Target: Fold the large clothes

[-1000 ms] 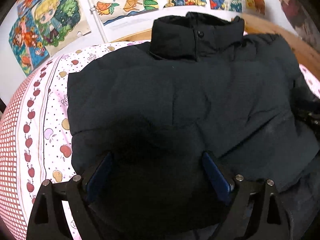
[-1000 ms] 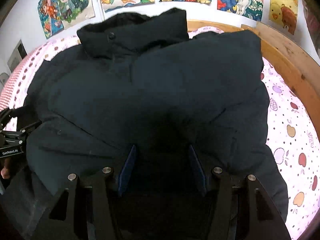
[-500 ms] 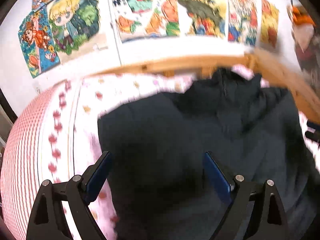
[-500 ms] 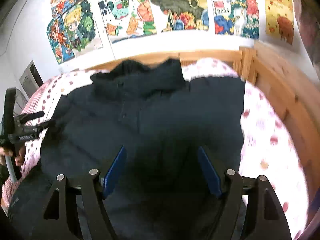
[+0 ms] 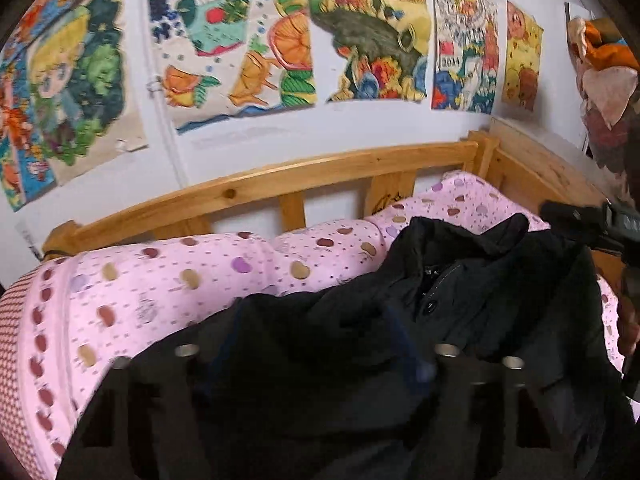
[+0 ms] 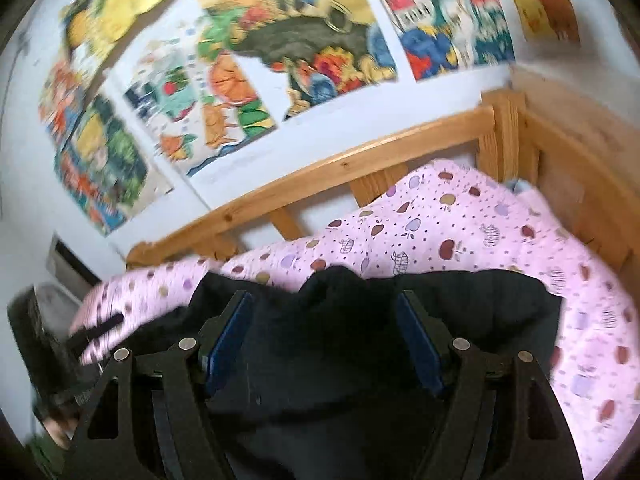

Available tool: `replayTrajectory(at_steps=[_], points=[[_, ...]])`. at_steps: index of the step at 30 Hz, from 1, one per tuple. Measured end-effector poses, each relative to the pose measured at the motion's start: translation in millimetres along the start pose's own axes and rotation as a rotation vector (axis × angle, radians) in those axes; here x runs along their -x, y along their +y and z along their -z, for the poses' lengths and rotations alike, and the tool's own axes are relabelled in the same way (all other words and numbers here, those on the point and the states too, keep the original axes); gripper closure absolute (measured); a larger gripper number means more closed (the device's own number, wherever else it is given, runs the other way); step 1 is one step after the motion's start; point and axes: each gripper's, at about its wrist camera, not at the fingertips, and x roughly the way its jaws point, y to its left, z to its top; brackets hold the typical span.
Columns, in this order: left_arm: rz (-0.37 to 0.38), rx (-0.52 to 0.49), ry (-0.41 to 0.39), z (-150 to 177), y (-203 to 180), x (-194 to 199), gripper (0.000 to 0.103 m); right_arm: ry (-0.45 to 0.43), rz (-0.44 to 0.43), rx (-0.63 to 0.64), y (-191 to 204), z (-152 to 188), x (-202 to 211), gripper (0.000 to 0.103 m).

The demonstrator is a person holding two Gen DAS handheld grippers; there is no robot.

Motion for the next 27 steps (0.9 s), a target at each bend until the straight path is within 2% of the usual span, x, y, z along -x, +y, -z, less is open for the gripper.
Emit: replayTrajectory(at_steps=[1,2,3,5,7,8,10,13,18,23,25,27], points=[[0.003,-0.001,0.012,-1,-2,-7,0.065,0.007,-0.001,-0.02,0,2,-8,0.037],[0.009,0.005,0.02,-1,-2,-10,0.083,0.017,-0.008,-0.046,-2,1,-17,0.047],[0.015,0.02,0.026,-2,-2,-14,0.088,0.026,-0.011,-0.062,-3,2,-24,0.065],[0.002,0.045,0.024,-3,0,-14,0.095,0.046,-0.01,-0.079,-4,4,-34,0.089],[0.004,0.048,0.029,-1,4,-9,0.096,0.036,-0.013,-0.066,-2,10,-33,0.093],[0.012,0.041,0.028,1,5,-6,0.096,0.037,0.006,-0.019,3,15,-29,0.096],[0.023,-0.003,0.02,10,6,3,0.097,0.048,0.021,0.062,6,23,-17,0.097],[0.041,-0.053,0.022,33,6,8,0.097,0.089,0.033,0.113,3,36,-7,0.1],[0.029,-0.114,0.105,69,1,-9,0.098,0.183,0.107,0.204,-6,65,-16,0.102],[-0.022,-0.139,0.202,90,-10,-43,0.098,0.217,0.187,0.256,-15,89,-44,0.102],[-0.021,-0.144,0.19,87,-9,-40,0.098,0.203,0.197,0.265,-13,90,-44,0.102],[0.031,-0.114,0.153,82,-1,-26,0.096,0.179,0.192,0.284,-9,87,-35,0.102]])
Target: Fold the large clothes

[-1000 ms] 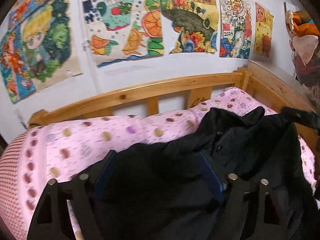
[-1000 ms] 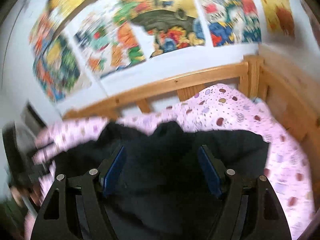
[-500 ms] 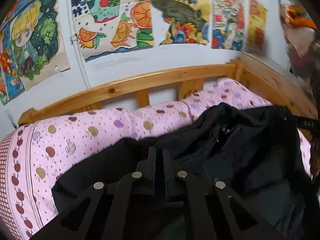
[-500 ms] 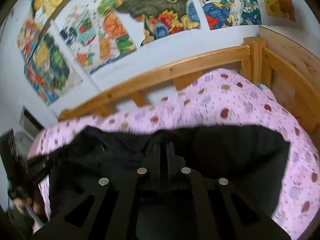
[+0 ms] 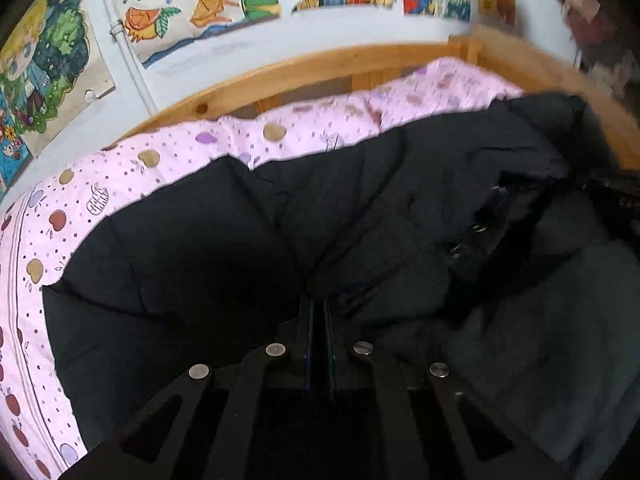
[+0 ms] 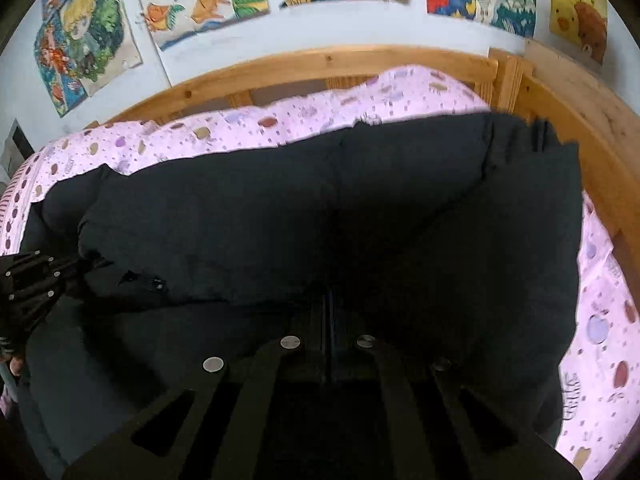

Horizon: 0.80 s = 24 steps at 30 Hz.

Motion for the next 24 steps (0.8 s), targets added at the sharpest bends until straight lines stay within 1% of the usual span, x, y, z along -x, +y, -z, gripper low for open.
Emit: replayTrajectory(at_steps=[1,2,3,4,6,7,8,9,10,11,12,14,15,16,17,18,19,20,21,22,23,24], points=[[0.027,0.015,-0.017,0,5,7,0.095,-0.011,-0.006,0.003,-1,-1,8,0.102],[0.064,0.034,-0.036,0,10,15,0.092,-0.019,-0.013,-0.001,-1,-2,14,0.101],[0.103,0.06,-0.059,0,17,26,0.087,-0.025,-0.024,-0.01,-3,-4,26,0.101],[0.122,0.077,-0.072,-1,22,33,0.084,-0.028,-0.033,-0.015,-4,-5,33,0.101],[0.154,0.124,-0.115,-4,33,49,0.069,-0.059,-0.034,-0.017,-8,-12,54,0.099],[0.172,0.151,-0.152,-8,38,58,0.066,-0.084,-0.023,-0.015,-9,-16,63,0.099],[0.185,0.17,-0.184,-12,41,65,0.055,-0.11,-0.012,-0.015,-10,-20,69,0.097],[0.187,0.195,-0.222,-19,44,71,0.044,-0.13,-0.006,-0.016,-10,-25,72,0.094],[0.184,0.218,-0.257,-26,46,76,0.042,-0.163,-0.003,-0.024,-10,-36,76,0.091],[0.183,0.239,-0.282,-34,47,79,0.042,-0.172,-0.008,-0.032,-10,-41,74,0.083],[0.19,0.264,-0.29,-47,47,77,0.042,-0.179,-0.035,-0.051,-9,-53,70,0.072],[0.194,0.305,-0.28,-64,48,68,0.042,-0.185,-0.099,-0.09,-6,-69,59,0.064],[0.202,0.337,-0.252,-76,47,56,0.042,-0.182,-0.128,-0.104,-2,-73,53,0.064],[0.214,0.355,-0.226,-84,45,43,0.042,-0.167,-0.17,-0.125,0,-79,42,0.064],[0.218,0.37,-0.194,-90,42,31,0.042,-0.148,-0.193,-0.138,5,-81,31,0.064],[0.228,0.381,-0.156,-95,39,16,0.042,-0.117,-0.205,-0.144,7,-83,17,0.064],[0.242,0.375,-0.139,-98,35,6,0.043,-0.093,-0.202,-0.136,12,-80,6,0.064],[0.258,0.355,-0.125,-93,28,0,0.044,-0.079,-0.197,-0.126,19,-72,1,0.066],[0.27,0.302,-0.099,-91,19,-9,0.046,-0.066,-0.191,-0.103,20,-67,-6,0.073],[0.281,0.248,-0.079,-83,9,-13,0.048,-0.062,-0.176,-0.071,22,-59,-8,0.078],[0.287,0.171,-0.048,-78,-3,-20,0.051,-0.057,-0.161,-0.037,23,-51,-9,0.084],[0.268,0.098,-0.026,-72,-13,-25,0.051,-0.041,-0.154,0.008,24,-45,-11,0.086]])
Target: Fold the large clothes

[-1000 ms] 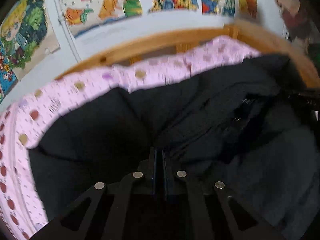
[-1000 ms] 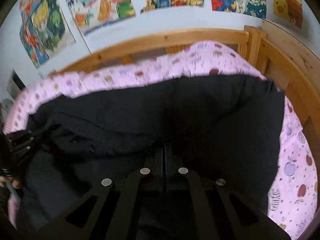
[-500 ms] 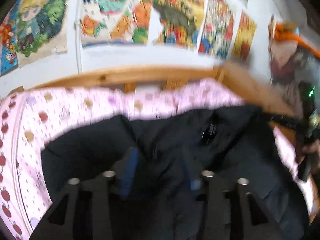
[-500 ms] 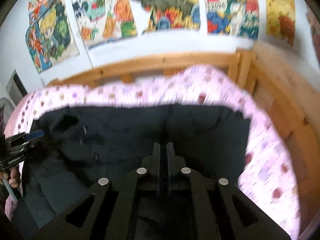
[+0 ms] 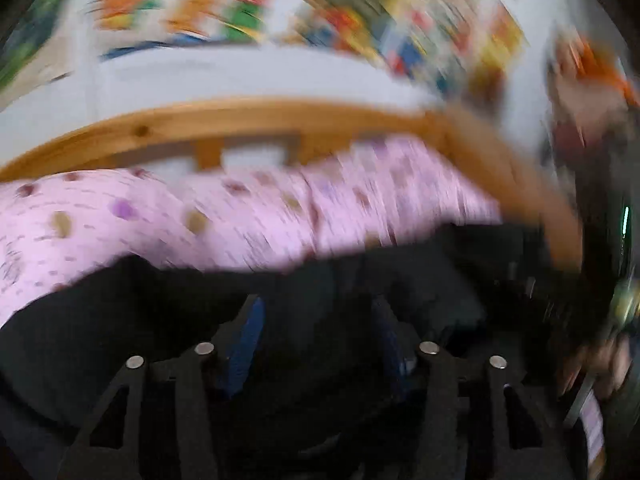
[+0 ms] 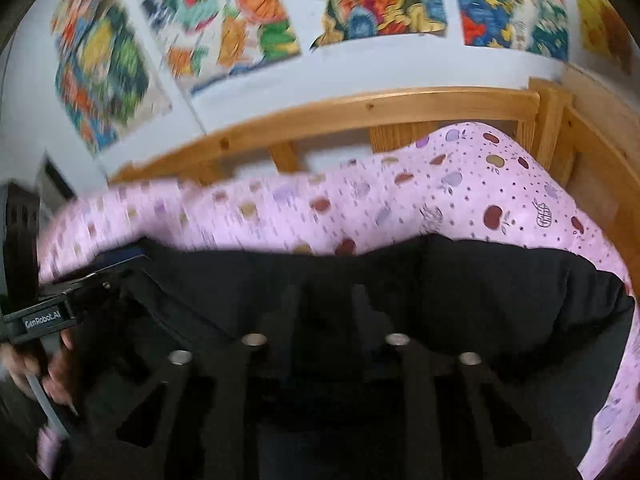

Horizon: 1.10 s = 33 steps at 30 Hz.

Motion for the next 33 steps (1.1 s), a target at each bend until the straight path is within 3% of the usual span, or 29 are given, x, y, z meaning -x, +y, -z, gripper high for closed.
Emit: replayTrajectory(at_steps=[4,10,16,19,22,25,27,31,33], points=[[-0.035,-0.138,0.049,19,-14,-15,0.052,0.082,-0.011,0.128,-4,15,-7,0.09],[-0.125,-0.214,0.094,30,-28,-44,0.051,0.144,0.027,0.185,-8,38,-40,0.093],[-0.121,-0.18,-0.004,35,-24,-35,0.052,0.071,0.042,0.173,-9,51,-43,0.094],[-0.107,-0.131,-0.051,30,-17,-11,0.05,0.015,0.028,0.17,-11,52,-22,0.094],[-0.113,-0.032,-0.107,28,-11,26,0.04,-0.049,0.071,0.164,-7,52,22,0.09],[-0.113,0.054,-0.176,35,-11,70,0.028,-0.09,0.084,0.149,-3,59,64,0.075],[-0.113,0.104,-0.221,43,-15,102,0.016,-0.125,0.11,0.135,1,62,94,0.044],[-0.133,0.114,-0.283,56,-33,148,0.012,-0.176,0.147,0.112,1,54,131,0.039],[-0.161,0.097,-0.308,65,-46,170,0.006,-0.202,0.159,0.081,2,58,155,0.03]])
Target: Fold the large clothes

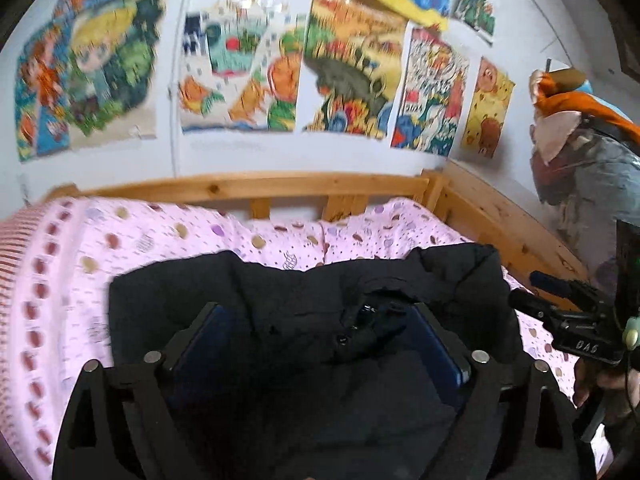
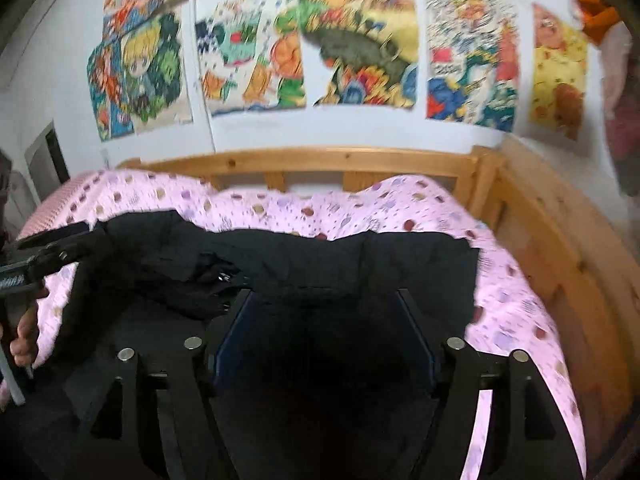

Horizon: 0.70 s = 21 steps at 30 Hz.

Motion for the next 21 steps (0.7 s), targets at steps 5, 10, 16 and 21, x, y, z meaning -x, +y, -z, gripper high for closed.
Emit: replayTrajectory(at_steps=[5,10,16,21], points=[[-0.038,-0.065,-0.068,8,-20,60,0.0,-0.044,-0.016,-0.034,7,3,43,0.016],[-0.035,-0.081,-0.112,23,-34,107,0.0,-0.096,-0.001,-0.009,19,20,88,0.008],[-0.02,-0.07,-0.127,48,-40,152,0.0,-0.149,-0.016,-0.04,25,42,138,0.007],[-0.032,-0.037,-0.08,65,-34,171,0.0,-0.161,-0.036,-0.041,32,62,163,0.001]])
